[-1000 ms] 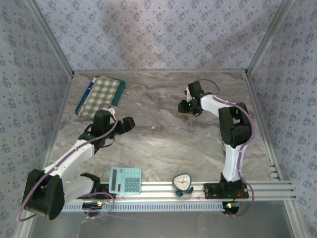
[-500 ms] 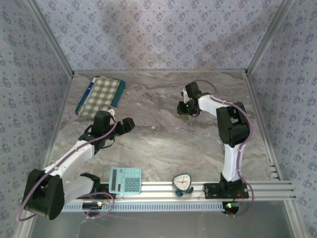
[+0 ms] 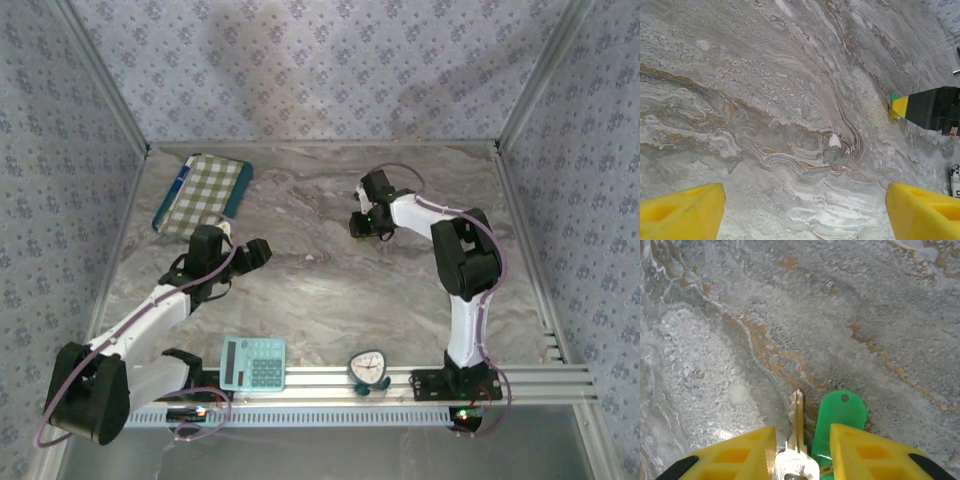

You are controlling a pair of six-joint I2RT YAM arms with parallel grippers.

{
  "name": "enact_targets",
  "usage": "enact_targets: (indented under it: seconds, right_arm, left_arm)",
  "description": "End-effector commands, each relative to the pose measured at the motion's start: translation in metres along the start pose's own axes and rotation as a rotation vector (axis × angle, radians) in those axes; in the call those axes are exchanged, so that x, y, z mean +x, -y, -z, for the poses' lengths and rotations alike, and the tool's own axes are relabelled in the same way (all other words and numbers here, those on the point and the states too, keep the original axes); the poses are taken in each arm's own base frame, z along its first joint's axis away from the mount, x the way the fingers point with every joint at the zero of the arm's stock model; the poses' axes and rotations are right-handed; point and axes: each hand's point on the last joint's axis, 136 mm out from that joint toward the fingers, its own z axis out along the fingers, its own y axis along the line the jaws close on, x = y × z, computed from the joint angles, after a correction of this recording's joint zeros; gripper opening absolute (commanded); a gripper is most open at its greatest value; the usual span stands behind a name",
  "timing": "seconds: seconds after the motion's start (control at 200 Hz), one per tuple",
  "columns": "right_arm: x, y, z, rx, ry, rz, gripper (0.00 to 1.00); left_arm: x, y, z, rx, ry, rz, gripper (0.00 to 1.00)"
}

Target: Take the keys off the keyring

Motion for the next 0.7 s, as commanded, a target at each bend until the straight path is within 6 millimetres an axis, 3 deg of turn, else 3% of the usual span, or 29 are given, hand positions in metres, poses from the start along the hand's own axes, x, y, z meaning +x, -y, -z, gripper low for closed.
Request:
enact_targets:
  seconds: [0.0,0.16,0.23,0.34,0.41,0.695]
  right_arm:
    - [0.01,0.001,0.012,0.06,-0.026,0.054,0.34]
    - [0.01,0.009,0.021,0.14,-0.004,0.044,0.36]
    - [0.009,0.012,0.025,0.177,0.007,0.031,0.44]
    - [0.009,0.014,0.03,0.241,0.025,0.008,0.45]
    - [0.011,0.013,0.032,0.274,0.026,-0.03,0.53]
    - [0.026,0.002,0.026,0.346,0.006,-0.191,0.53]
  left_arm:
    - [-0.003,0.002,0.003,0.012,0.028,0.005,0.84]
    - [-0.003,0.004,0.003,0.018,0.03,0.008,0.84]
    - [-0.003,0.003,0.003,0.018,0.029,0.008,0.84]
    - [-0.003,0.003,0.003,0.019,0.028,0.008,0.84]
    - [-0.003,0.004,0.003,0.022,0.03,0.008,0.84]
    - [-0.001,0.005,0.003,0.03,0.027,0.009,0.84]
